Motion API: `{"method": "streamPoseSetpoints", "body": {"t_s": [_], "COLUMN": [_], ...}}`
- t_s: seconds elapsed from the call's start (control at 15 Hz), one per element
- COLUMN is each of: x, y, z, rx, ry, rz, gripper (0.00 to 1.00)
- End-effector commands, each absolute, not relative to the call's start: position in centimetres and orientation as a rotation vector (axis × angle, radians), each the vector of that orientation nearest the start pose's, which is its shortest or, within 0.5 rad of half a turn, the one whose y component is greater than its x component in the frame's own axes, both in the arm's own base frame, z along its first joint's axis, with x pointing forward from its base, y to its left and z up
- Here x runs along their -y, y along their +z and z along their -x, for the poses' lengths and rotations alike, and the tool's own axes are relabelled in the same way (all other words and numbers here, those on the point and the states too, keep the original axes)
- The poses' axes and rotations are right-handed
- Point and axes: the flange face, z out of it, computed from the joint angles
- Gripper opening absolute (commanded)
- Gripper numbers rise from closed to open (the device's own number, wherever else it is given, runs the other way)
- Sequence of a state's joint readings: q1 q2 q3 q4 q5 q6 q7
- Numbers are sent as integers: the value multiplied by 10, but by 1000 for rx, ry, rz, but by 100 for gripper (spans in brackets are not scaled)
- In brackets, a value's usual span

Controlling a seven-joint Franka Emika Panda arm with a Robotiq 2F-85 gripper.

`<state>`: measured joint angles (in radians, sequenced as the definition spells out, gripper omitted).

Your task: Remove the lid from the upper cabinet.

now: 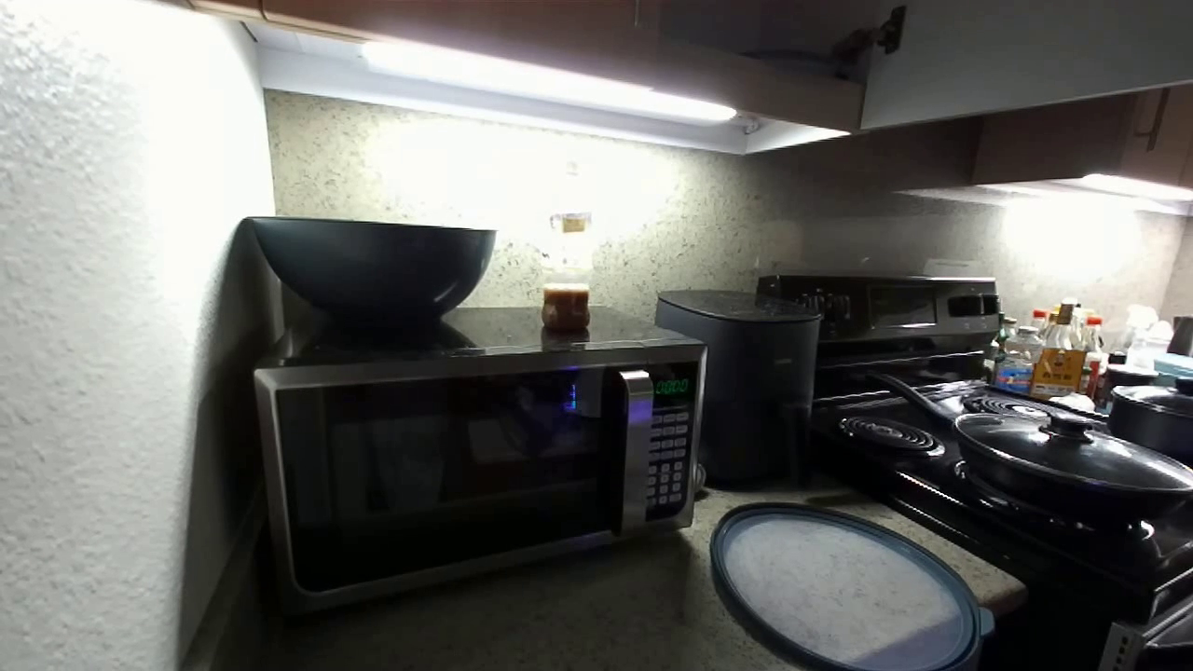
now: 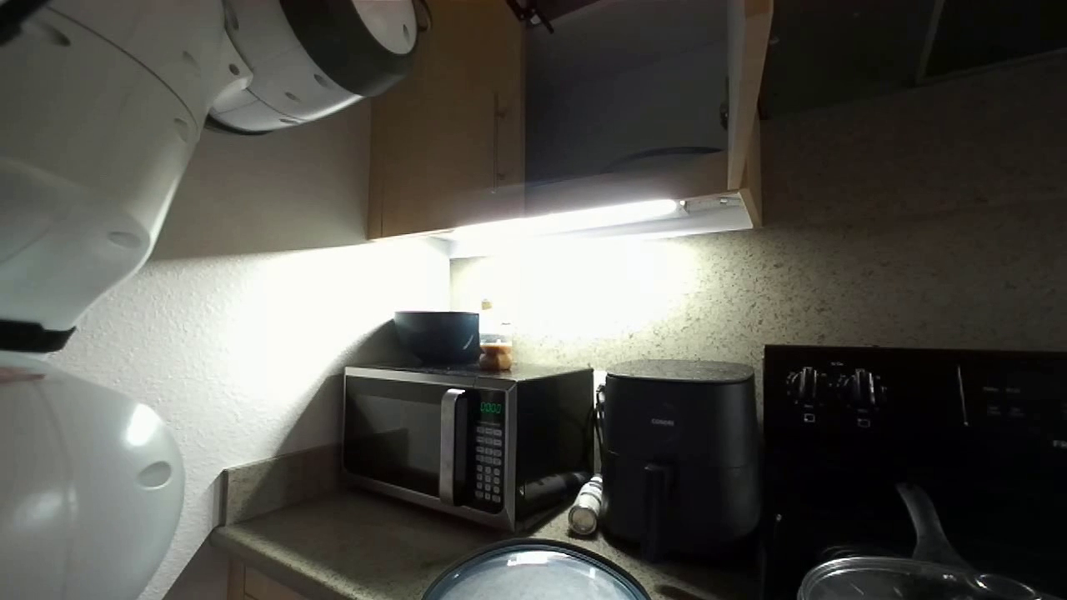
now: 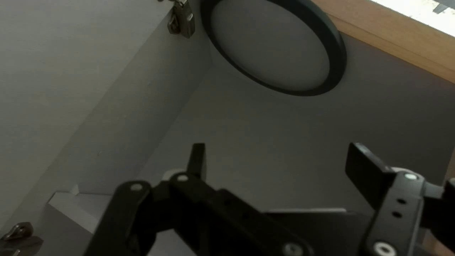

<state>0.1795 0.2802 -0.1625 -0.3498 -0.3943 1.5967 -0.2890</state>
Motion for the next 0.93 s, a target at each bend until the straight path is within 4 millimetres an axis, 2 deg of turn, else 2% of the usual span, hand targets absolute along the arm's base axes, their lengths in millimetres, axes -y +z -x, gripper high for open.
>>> {"method": "streamPoseSetpoints", "body": {"t_s": [0.0,0.2,0.47,0.87], "x": [0,3,20,20], "y": [989,977,992,991], "z": [-459,-476,-455,-456], "rx": [-162,-153,-101,-103], "ry": [1155,1123,1152,1149], "rz": [-2355,-2362,-2340,-2343], "gripper": [100,100,100,100]}}
